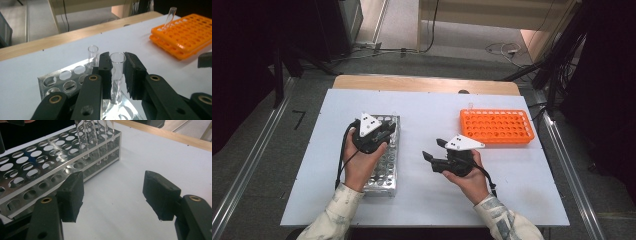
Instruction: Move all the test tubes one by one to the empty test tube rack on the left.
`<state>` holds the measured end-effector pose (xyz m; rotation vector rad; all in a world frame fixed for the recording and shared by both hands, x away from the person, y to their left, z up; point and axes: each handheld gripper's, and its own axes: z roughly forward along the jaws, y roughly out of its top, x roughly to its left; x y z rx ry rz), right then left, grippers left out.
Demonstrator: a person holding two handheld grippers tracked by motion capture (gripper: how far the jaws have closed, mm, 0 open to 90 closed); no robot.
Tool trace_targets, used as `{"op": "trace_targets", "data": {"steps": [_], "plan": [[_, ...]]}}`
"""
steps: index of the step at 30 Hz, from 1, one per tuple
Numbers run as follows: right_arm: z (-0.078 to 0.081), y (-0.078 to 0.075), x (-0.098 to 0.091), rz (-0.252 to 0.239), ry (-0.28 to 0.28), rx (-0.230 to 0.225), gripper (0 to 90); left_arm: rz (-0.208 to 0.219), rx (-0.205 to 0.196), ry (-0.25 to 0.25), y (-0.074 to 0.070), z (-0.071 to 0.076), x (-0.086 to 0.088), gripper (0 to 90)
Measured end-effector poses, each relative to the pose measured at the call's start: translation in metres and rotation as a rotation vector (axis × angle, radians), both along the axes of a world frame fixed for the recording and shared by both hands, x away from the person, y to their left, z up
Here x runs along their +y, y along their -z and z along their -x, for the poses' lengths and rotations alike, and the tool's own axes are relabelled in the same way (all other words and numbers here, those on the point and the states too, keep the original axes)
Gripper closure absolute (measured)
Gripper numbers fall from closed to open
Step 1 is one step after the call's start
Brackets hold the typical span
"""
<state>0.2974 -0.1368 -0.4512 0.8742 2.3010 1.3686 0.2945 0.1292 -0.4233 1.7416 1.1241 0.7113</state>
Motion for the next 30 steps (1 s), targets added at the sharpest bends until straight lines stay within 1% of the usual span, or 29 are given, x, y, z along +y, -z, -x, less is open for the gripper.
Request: {"op": "trace_targets", "data": {"steps": [2,5,11,16,19,21,26,28,30], "plan": [[0.0,0.0,0.0,0.001,-0.001,0.0,32.0,-0.012,0.011,-0.005,0.001,0.0,-0.001,75.8],[0.0,0.0,0.0,0.002,-0.002,0.001,32.0,-0.029,0.018,-0.005,0.002,0.0,-0.002,75.7],[0.0,0.0,0.0,0.001,-0.002,0.002,31.9,-0.048,0.03,-0.004,0.003,-0.001,-0.004,75.5],[0.0,0.0,0.0,0.002,-0.002,0.004,31.9,-0.051,0.041,0.002,0.004,-0.001,-0.005,74.7],[0.0,0.0,0.0,0.003,-0.002,0.003,31.9,-0.054,0.045,0.007,0.003,-0.001,-0.005,71.3],[0.0,0.0,0.0,0.003,-0.001,0.005,31.9,-0.053,0.044,0.011,0.002,0.0,-0.006,70.5],[0.0,0.0,-0.001,-0.001,0.003,0.002,31.9,-0.027,0.031,0.013,-0.003,0.002,-0.005,67.2],[0.0,-0.001,-0.001,-0.003,0.006,0.003,31.9,-0.009,0.028,0.018,-0.005,0.003,-0.005,63.4],[-0.001,-0.001,-0.002,-0.002,0.009,0.0,31.9,0.006,0.032,0.029,-0.008,0.003,-0.005,56.8]]}}
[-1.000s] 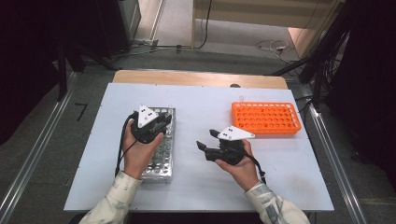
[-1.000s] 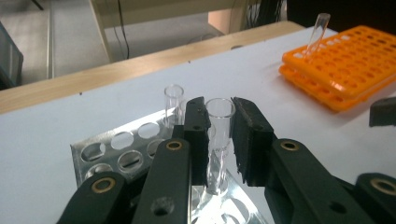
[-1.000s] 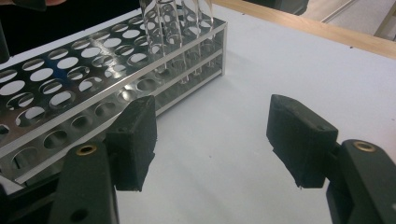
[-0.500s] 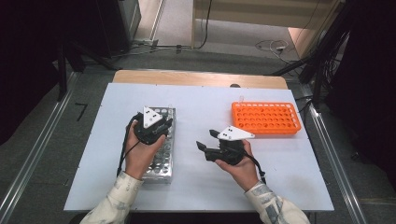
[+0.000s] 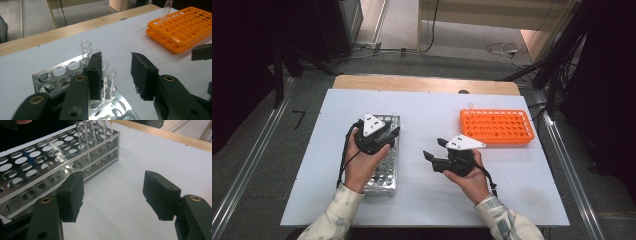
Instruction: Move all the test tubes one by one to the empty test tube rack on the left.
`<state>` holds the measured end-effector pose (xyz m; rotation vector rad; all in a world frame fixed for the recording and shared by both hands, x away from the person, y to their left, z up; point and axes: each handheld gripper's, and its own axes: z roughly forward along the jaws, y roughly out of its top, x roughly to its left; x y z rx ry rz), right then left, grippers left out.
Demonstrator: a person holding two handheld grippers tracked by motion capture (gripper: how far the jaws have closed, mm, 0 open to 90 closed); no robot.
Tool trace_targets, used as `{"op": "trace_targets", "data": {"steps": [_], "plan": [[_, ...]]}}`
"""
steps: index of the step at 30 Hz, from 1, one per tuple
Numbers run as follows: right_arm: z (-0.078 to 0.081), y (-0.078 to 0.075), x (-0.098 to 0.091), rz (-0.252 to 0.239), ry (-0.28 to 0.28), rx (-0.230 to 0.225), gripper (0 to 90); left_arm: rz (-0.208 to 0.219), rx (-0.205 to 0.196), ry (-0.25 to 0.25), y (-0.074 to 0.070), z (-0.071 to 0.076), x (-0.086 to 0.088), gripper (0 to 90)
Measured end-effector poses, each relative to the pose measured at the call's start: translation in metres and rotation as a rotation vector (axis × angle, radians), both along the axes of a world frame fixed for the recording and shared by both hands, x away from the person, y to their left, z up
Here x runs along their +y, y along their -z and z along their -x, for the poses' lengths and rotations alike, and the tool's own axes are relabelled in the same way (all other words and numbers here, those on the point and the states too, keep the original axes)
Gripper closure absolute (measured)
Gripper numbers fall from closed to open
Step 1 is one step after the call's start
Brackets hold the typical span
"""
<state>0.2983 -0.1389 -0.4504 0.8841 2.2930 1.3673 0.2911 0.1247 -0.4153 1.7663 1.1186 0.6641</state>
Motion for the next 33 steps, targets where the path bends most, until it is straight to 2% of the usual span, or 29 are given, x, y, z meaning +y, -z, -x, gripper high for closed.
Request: {"op": "trace_targets", "data": {"steps": [4,8,11,17,24,33], "plan": [[-0.002,-0.001,-0.003,-0.001,0.013,-0.004,31.9,0.047,-0.007,-0.003,-0.004,0.001,0.0,43.3],[-0.006,-0.002,-0.008,-0.005,0.037,-0.007,31.5,0.095,-0.015,-0.032,-0.006,0.0,0.002,26.1],[-0.009,-0.003,-0.014,0.001,0.063,-0.017,31.0,0.112,-0.017,-0.054,-0.007,0.0,0.005,20.5],[-0.018,-0.004,-0.029,-0.004,0.126,-0.025,30.3,0.127,-0.016,-0.067,-0.007,-0.001,0.008,19.0],[-0.028,-0.005,-0.044,-0.002,0.189,-0.018,29.0,0.127,-0.022,-0.08,-0.007,-0.001,0.011,18.7],[-0.046,-0.004,-0.064,0.0,0.322,-0.033,18.2,0.128,-0.024,-0.086,-0.007,-0.001,0.011,18.7]]}}
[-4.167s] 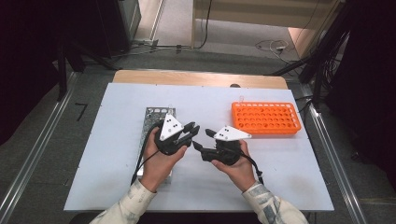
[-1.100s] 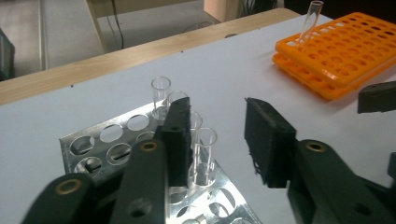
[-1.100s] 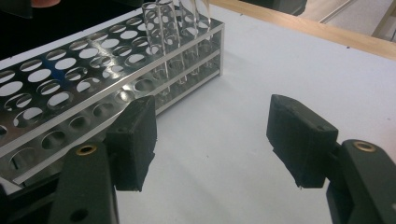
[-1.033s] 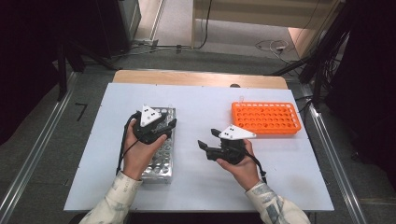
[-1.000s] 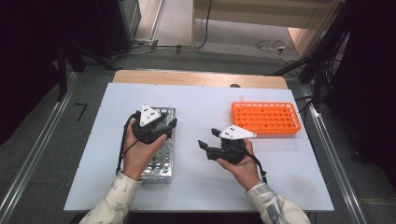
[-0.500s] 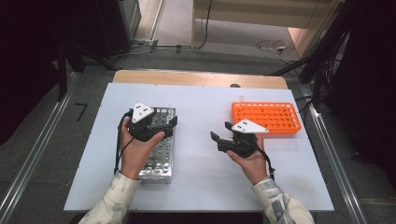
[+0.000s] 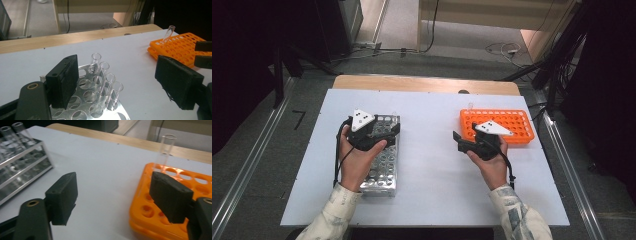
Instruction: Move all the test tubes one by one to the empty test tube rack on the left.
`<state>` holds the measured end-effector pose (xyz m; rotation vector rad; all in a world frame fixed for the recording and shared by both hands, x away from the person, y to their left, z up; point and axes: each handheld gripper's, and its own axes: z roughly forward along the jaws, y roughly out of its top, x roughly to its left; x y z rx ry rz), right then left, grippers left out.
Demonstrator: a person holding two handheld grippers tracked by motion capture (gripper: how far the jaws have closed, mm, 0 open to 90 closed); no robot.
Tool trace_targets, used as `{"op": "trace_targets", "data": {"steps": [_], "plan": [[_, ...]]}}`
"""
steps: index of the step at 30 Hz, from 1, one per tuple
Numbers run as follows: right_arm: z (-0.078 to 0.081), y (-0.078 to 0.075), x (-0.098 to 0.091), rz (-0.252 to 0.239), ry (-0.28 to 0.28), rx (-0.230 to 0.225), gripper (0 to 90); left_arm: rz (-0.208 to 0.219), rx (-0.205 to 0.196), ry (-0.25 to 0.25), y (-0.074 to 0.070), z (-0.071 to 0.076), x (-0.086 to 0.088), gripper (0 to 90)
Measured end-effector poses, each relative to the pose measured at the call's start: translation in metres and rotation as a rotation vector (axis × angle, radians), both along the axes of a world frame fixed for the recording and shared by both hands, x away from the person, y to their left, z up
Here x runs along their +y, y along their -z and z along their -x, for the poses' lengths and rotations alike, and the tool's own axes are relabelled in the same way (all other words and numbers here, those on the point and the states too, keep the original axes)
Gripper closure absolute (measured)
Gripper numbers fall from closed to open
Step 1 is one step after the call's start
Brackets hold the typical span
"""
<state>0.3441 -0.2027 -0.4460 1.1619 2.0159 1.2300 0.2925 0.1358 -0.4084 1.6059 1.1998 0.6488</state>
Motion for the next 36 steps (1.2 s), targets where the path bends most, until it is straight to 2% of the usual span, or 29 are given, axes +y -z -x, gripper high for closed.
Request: {"op": "trace_targets", "data": {"steps": [7,9,11,16,25,27,31,36], "plan": [[-0.018,0.002,-0.011,0.002,0.085,-0.003,14.4,0.007,-0.002,0.0,0.0,0.0,-0.001,18.7],[-0.023,0.002,-0.014,-0.016,0.101,0.004,14.7,0.005,-0.005,-0.001,0.0,0.0,-0.001,18.8],[-0.028,0.002,-0.017,-0.011,0.116,0.014,14.9,0.006,-0.004,-0.002,0.0,0.0,-0.001,18.7],[-0.041,0.001,-0.016,0.013,0.144,-0.006,19.1,0.004,-0.001,-0.003,0.0,-0.001,0.0,18.7],[-0.064,0.003,-0.007,0.078,0.15,-0.023,27.9,0.003,0.002,-0.001,0.0,-0.001,0.0,18.7],[-0.068,0.004,-0.005,0.083,0.148,-0.024,30.3,0.002,0.003,0.0,0.001,-0.001,-0.001,18.7],[-0.073,0.006,-0.003,0.055,0.133,-0.012,36.9,0.003,0.004,0.001,0.001,-0.001,-0.001,18.7],[-0.077,0.01,-0.003,0.067,0.139,-0.01,45.7,0.003,0.008,0.004,0.001,-0.001,-0.001,18.7]]}}
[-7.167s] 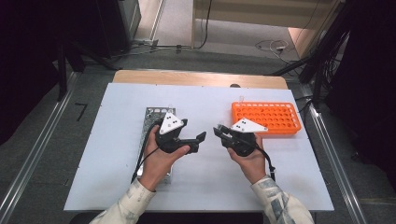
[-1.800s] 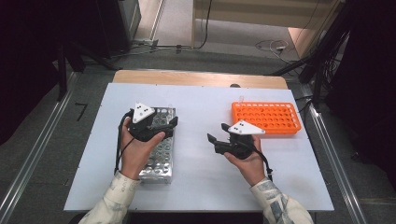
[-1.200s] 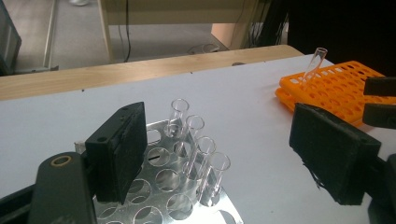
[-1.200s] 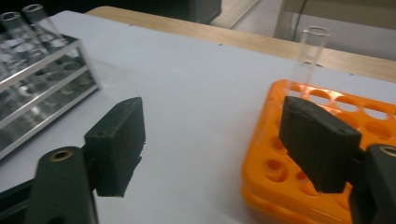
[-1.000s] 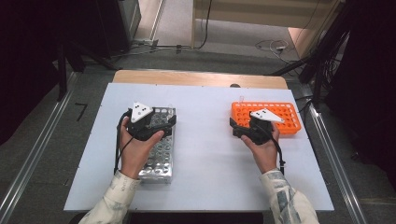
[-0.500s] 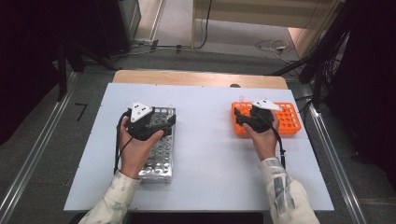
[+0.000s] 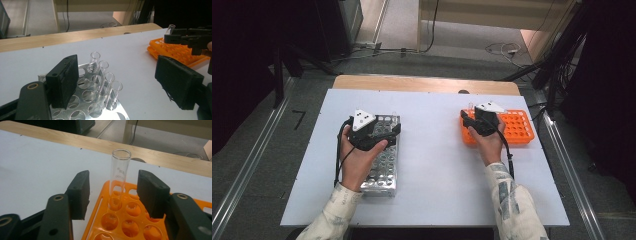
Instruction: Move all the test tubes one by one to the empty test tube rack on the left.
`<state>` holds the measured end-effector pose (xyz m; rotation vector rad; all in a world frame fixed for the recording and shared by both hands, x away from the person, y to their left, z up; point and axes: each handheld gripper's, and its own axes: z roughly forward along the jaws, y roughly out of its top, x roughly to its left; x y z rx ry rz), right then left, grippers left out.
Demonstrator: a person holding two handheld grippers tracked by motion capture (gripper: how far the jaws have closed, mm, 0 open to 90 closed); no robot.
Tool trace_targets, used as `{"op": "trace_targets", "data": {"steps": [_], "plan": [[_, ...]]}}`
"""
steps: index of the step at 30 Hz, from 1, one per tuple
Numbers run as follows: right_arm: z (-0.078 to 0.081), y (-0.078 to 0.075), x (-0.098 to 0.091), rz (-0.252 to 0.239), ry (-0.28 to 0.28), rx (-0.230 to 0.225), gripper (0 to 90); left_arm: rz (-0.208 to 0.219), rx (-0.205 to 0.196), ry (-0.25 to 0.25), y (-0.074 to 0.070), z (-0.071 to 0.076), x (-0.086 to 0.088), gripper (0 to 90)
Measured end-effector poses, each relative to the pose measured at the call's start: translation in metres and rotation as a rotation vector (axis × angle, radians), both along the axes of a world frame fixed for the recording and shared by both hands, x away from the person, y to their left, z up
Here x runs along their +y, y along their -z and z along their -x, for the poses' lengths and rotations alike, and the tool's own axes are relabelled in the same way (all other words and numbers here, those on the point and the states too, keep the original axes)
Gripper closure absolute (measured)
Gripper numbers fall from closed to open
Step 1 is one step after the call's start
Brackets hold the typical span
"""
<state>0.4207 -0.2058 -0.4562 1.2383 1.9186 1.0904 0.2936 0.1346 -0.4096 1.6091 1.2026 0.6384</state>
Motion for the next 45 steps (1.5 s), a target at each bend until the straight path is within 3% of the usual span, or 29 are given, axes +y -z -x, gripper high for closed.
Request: {"op": "trace_targets", "data": {"steps": [20,35,45], "plan": [[-0.01,0.007,-0.001,-0.016,0.007,0.052,72.6,-0.005,0.01,0.008,0.001,0.0,-0.002,18.8],[0.005,-0.02,-0.013,-0.078,0.005,0.003,73.3,-0.01,0.015,0.004,0.002,0.0,-0.004,17.9],[0.026,-0.037,-0.01,-0.099,-0.061,-0.03,73.3,0.009,0.031,0.022,0.002,0.0,-0.008,14.8]]}}
